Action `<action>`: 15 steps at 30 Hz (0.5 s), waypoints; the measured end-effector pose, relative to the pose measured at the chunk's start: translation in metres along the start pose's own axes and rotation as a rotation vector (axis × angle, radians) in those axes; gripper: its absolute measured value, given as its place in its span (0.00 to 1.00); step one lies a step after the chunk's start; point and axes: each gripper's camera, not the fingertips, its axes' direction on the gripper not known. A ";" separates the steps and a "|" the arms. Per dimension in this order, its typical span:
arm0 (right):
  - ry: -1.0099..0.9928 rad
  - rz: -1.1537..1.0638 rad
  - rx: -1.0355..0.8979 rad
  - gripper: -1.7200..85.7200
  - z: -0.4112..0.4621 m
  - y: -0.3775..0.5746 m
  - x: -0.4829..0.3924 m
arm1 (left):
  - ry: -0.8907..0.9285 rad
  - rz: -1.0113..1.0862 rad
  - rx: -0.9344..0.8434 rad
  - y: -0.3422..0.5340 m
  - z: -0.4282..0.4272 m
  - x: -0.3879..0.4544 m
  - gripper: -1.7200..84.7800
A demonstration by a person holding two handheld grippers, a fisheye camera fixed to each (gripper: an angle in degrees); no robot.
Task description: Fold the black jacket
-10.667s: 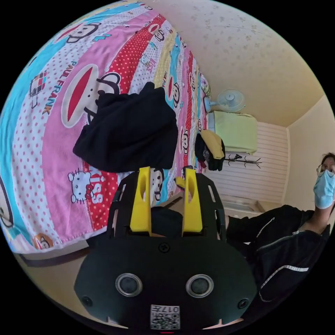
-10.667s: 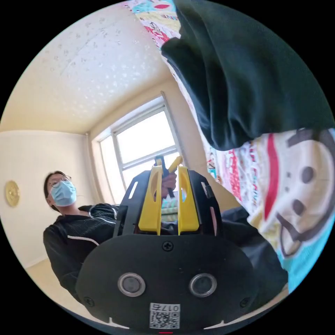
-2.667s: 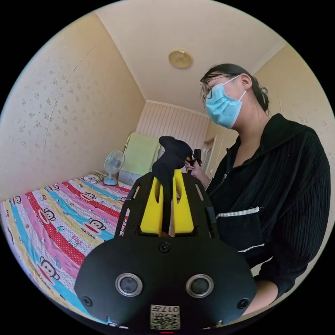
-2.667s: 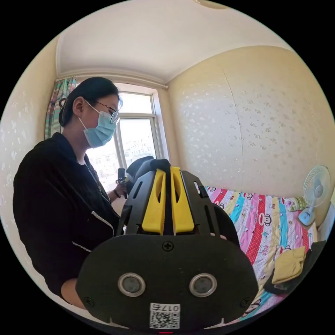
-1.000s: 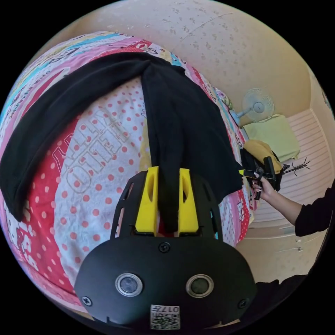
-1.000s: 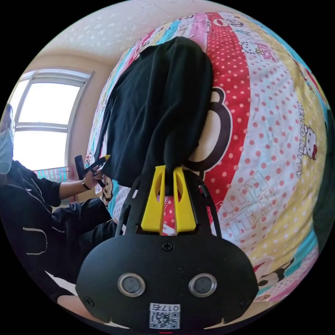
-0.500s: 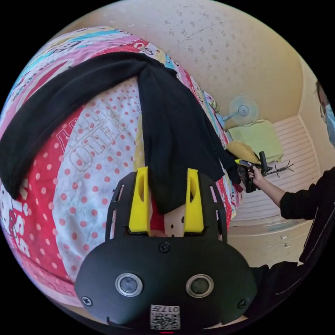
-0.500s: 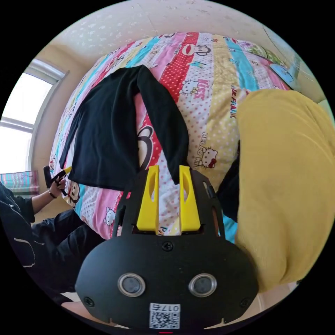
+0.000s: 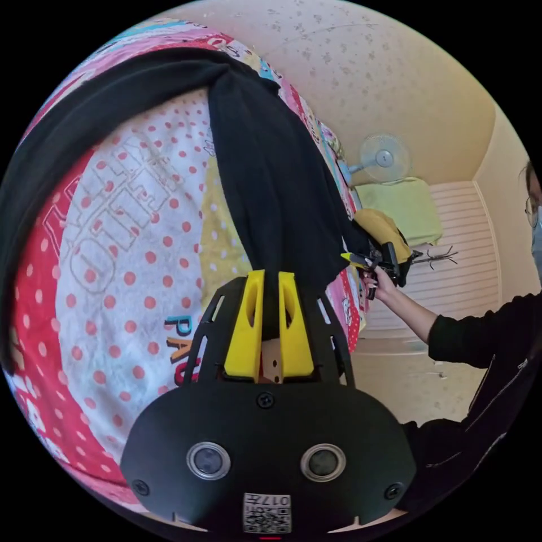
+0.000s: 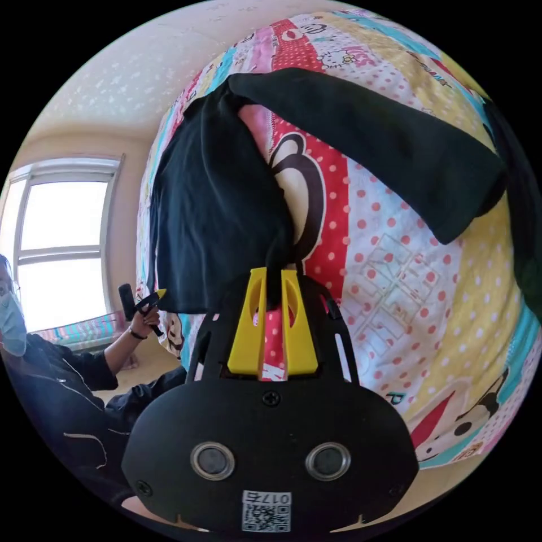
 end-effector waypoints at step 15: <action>-0.099 0.124 -0.080 0.06 -0.038 0.075 0.002 | -0.112 -0.056 0.069 0.101 -0.048 0.029 0.08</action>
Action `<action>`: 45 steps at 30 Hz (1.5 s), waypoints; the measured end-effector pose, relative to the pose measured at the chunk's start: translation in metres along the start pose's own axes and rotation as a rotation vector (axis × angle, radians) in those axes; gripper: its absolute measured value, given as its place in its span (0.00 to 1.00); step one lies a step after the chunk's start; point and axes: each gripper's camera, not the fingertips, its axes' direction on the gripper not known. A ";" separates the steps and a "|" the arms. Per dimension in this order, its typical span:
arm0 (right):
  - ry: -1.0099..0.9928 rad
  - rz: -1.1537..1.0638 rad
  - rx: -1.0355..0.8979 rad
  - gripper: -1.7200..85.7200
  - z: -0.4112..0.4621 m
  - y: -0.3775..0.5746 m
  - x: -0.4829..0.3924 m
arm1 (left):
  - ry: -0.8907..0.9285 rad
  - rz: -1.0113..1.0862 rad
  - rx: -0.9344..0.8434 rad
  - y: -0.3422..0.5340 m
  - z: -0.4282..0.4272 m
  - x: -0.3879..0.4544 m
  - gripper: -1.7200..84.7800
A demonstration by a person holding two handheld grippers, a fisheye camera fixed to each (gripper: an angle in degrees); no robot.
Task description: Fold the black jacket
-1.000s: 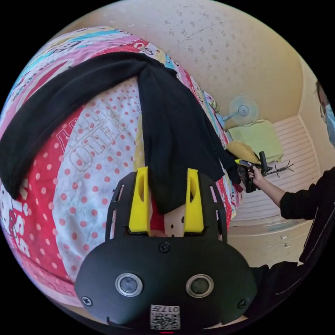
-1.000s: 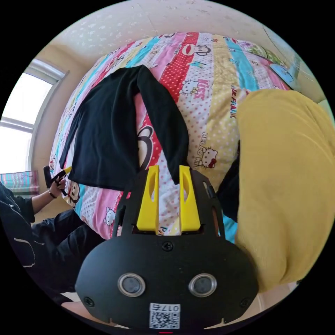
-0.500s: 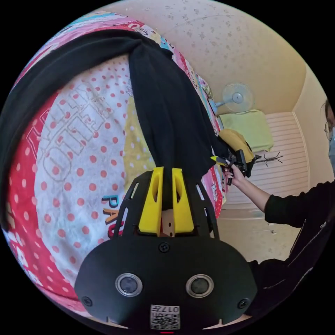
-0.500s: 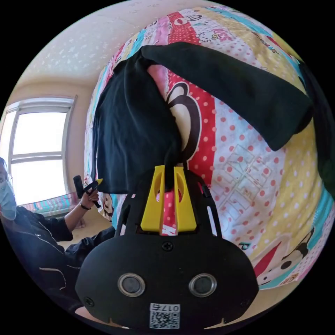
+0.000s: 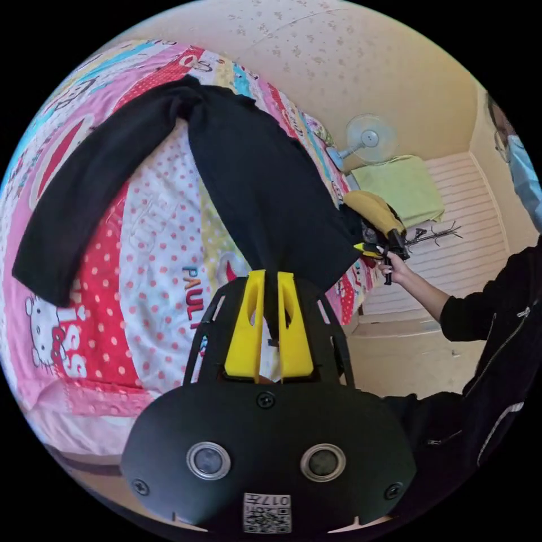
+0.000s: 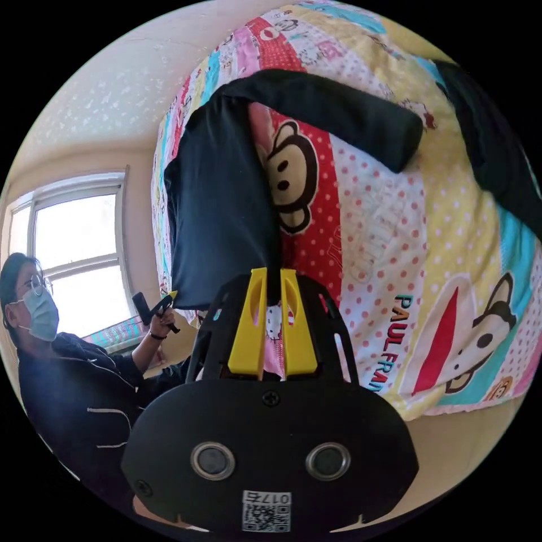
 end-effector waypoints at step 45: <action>0.885 -1.526 -0.184 0.12 0.526 0.219 -0.575 | 0.275 -0.699 0.518 0.098 -0.152 -0.345 0.10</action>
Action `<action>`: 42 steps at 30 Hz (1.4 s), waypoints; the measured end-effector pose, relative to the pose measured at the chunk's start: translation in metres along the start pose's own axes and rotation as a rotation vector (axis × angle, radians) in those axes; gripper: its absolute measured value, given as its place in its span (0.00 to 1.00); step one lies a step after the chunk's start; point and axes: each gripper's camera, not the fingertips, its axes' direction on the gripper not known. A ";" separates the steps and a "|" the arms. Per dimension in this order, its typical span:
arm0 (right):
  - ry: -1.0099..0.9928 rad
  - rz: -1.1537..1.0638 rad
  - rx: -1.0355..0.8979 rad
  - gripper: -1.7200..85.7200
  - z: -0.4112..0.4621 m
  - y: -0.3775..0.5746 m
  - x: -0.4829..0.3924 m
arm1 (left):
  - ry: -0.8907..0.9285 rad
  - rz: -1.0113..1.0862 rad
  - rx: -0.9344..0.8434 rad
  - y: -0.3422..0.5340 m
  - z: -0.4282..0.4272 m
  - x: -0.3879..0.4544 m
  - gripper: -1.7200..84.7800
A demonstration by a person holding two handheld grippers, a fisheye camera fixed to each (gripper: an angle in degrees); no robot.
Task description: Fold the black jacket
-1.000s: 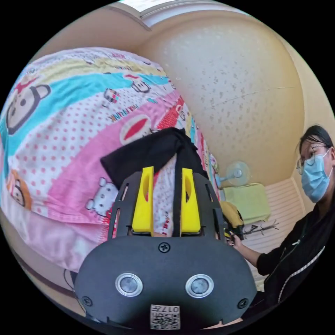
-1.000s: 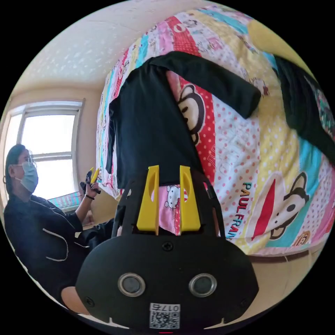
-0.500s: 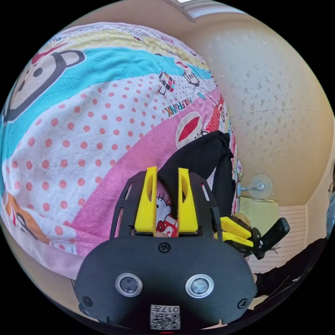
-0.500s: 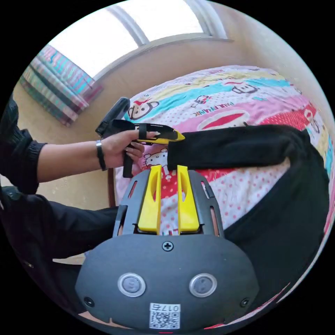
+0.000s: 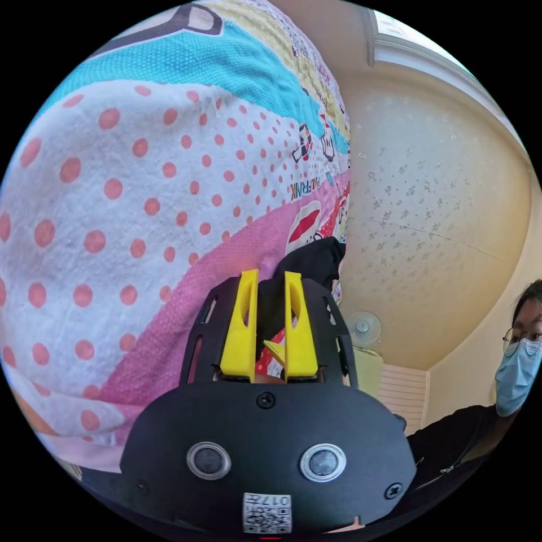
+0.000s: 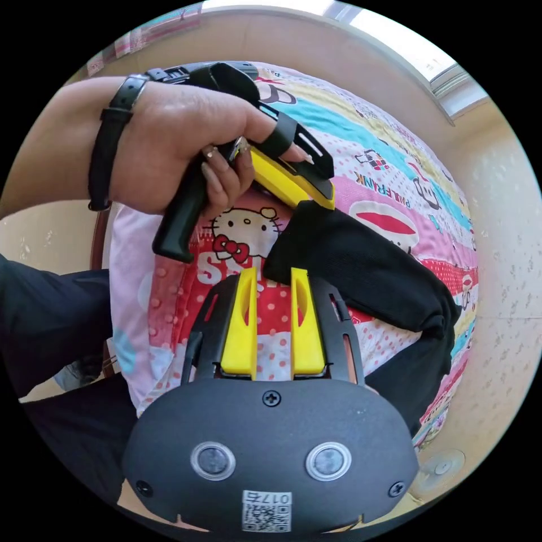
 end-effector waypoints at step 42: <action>-0.492 1.330 0.590 0.04 0.099 0.617 0.549 | -0.025 0.727 -0.220 0.115 0.293 0.288 0.15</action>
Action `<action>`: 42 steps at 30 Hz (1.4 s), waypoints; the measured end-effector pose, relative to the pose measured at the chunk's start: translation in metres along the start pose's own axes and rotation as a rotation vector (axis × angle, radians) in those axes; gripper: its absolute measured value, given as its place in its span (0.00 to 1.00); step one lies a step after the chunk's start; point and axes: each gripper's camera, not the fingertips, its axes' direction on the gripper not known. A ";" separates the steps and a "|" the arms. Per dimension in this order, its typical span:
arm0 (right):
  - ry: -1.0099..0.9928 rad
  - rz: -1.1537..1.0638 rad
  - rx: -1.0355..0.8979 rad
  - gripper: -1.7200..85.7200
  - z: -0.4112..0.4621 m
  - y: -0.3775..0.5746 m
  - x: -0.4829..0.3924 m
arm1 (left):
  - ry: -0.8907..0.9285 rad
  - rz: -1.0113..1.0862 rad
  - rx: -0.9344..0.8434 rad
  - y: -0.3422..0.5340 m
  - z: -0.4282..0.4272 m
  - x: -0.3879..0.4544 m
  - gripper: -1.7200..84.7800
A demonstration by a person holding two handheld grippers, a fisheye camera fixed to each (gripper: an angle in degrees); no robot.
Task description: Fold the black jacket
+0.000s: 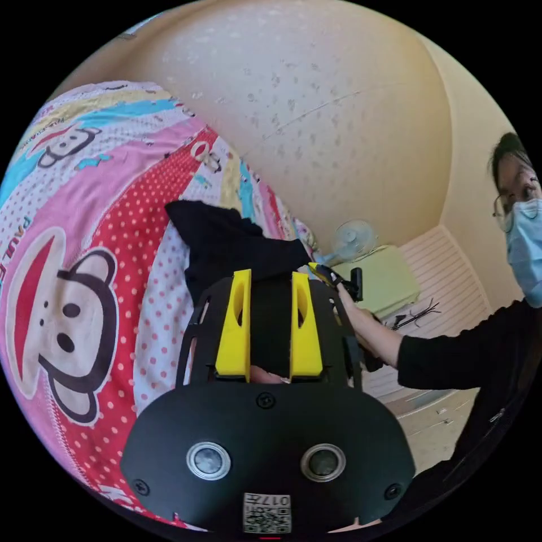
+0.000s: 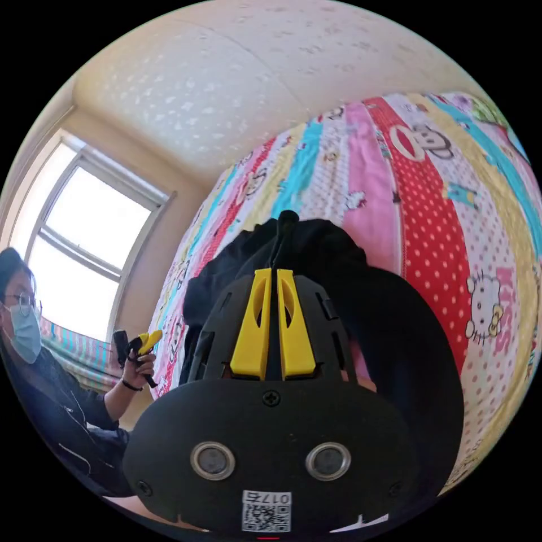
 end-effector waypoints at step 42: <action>1.174 -0.458 -0.450 0.10 0.032 0.154 -0.083 | 0.072 0.081 -0.343 0.003 0.167 0.044 0.01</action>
